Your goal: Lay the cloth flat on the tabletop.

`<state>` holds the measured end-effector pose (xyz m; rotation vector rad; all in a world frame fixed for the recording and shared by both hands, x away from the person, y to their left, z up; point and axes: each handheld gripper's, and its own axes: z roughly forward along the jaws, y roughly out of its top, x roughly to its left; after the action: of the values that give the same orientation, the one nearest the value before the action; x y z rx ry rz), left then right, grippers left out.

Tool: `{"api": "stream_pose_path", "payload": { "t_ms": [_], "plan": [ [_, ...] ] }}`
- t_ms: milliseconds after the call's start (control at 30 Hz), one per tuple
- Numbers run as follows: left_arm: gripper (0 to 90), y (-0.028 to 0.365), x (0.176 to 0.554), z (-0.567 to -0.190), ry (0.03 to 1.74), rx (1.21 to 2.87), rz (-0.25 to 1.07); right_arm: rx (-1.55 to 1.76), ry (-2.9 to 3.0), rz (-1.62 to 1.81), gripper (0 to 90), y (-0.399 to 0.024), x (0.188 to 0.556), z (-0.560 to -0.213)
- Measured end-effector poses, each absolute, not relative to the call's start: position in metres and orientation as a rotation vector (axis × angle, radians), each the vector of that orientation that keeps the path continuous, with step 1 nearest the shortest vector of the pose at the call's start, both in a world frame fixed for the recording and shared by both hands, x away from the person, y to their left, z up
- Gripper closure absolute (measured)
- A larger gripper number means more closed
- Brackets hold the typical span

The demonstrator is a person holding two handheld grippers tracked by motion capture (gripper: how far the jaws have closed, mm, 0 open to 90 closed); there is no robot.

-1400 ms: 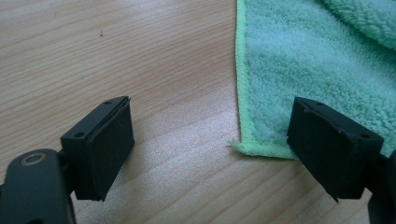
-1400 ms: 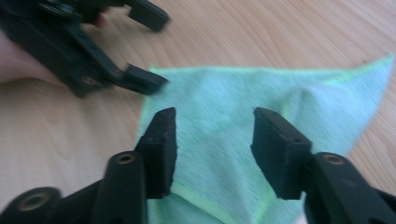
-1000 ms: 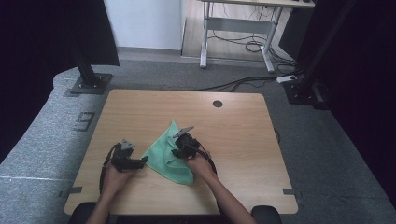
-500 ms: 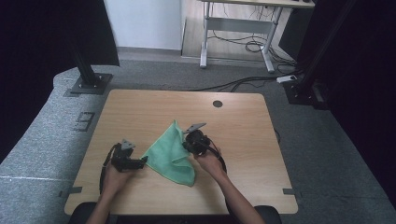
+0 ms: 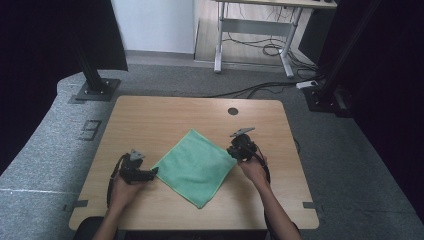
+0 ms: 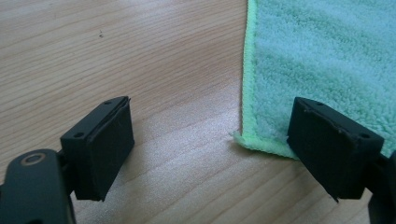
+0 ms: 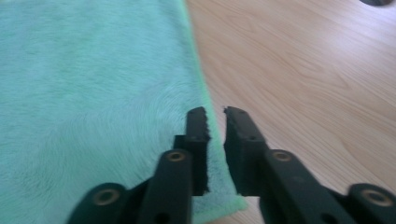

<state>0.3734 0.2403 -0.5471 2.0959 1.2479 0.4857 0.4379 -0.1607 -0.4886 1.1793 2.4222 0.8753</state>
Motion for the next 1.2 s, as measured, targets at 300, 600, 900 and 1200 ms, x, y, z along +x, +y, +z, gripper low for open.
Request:
{"api": "stream_pose_path", "payload": {
  "t_ms": [300,600,900,1200],
  "plan": [
    [14.2,0.239,0.373,-0.547,1.259,2.085,0.481,1.115,2.452,0.932,48.6,-0.155,0.416,-0.493],
    [13.3,0.221,0.363,-0.540,1.186,2.106,0.416,1.118,2.465,0.913,46.4,-0.159,0.403,-0.526],
    [11.5,0.217,0.367,-0.546,1.196,2.141,0.448,1.108,2.470,0.932,49.9,-0.170,0.392,-0.538],
    [9.6,0.219,0.398,-0.547,1.214,2.121,0.532,1.039,2.528,0.927,47.6,-0.166,0.356,-0.537]
  ]
}}
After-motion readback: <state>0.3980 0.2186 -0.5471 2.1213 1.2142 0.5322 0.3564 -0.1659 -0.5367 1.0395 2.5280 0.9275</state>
